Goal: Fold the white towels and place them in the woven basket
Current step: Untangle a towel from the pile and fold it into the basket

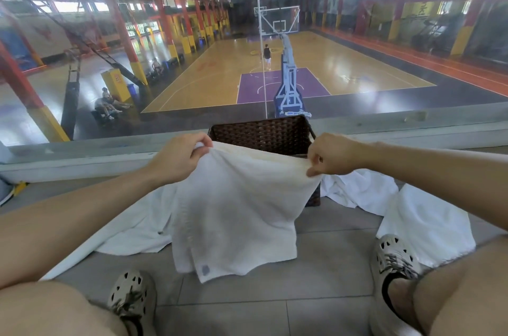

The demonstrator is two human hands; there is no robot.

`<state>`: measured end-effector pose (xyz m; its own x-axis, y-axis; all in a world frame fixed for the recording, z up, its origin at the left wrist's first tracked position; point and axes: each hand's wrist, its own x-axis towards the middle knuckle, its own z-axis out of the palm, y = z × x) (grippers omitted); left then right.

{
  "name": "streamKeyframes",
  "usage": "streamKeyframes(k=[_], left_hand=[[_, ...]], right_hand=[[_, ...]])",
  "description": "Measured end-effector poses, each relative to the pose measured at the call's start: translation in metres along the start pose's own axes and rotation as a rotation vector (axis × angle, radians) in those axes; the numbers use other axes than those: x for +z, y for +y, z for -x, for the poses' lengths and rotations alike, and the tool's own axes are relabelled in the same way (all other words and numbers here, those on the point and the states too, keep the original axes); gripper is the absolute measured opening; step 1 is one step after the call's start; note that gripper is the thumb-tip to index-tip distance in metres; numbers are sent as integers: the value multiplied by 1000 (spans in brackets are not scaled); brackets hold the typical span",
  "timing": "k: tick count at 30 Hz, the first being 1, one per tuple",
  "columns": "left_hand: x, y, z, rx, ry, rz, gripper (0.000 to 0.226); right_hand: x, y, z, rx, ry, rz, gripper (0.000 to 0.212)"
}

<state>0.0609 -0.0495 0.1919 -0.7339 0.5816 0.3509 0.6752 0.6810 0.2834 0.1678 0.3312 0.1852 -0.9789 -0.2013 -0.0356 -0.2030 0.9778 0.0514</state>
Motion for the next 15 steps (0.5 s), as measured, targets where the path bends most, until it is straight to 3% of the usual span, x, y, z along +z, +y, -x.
streamKeyframes(k=[2,4,7,10,15], left_hand=[[0,4,-1,-11,19,-56,8],[-4,1,2,-19,28,-172,9],[-12,-8,6,97,21,-274,26],[-17,-9,6,152,-6,-170,34],[-19,-8,0,-25,-73,79,15]], right_hand=[[2,-2,2,34,46,-58,38],[-9,-1,5,108,209,-67,38],[-27,-2,9,185,433,-123,37],[-30,2,8,234,544,-192,37],[-21,12,5,285,564,-207,46]])
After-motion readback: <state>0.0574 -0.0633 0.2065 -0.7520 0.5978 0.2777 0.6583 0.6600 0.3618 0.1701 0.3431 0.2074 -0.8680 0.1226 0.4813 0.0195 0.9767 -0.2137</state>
